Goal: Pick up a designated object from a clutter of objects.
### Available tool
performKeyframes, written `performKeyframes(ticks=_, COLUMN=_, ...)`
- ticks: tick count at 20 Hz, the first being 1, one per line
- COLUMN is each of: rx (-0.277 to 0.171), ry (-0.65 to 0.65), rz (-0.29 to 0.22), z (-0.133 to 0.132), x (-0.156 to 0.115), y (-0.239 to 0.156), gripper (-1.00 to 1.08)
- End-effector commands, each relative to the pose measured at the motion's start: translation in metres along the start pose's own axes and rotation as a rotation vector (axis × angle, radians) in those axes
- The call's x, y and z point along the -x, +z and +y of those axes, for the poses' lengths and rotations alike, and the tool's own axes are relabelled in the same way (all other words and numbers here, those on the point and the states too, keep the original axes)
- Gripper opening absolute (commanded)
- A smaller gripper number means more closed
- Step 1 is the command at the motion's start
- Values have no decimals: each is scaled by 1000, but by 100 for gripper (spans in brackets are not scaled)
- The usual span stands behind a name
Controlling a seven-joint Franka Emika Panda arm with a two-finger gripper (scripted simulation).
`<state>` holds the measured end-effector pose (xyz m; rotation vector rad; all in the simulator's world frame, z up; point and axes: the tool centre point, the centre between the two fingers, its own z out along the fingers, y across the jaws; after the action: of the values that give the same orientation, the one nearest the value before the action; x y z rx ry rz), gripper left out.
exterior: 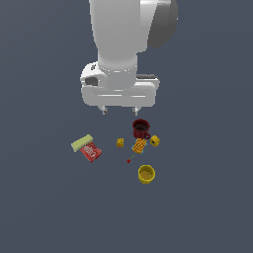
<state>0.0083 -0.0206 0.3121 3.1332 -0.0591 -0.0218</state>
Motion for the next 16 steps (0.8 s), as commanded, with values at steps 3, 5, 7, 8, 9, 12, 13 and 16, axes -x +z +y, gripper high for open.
performKeyframes(ticks=3, rx=2, ry=-3, rz=-1, z=-1, x=0, y=0, gripper=100)
performKeyframes(ticks=5, rx=9, ry=-10, rz=-3, z=-4, x=0, y=-1, gripper=100)
performKeyframes(ticks=7, rx=19, ry=-20, rz=-6, z=-9, x=1, y=-2, gripper=100)
performKeyframes(ticks=8, rx=23, ry=-24, rz=-8, z=-11, x=1, y=-3, gripper=100)
performKeyframes(ticks=9, rx=26, ry=-27, rz=-9, z=-12, x=2, y=-4, gripper=100)
performKeyframes(ticks=12, rx=29, ry=-29, rz=-10, z=-13, x=3, y=-5, gripper=100)
performKeyframes(ticks=13, rx=28, ry=-28, rz=-10, z=-13, x=3, y=-5, gripper=100)
performKeyframes(ticks=16, rx=27, ry=-29, rz=-9, z=-14, x=1, y=-3, gripper=100)
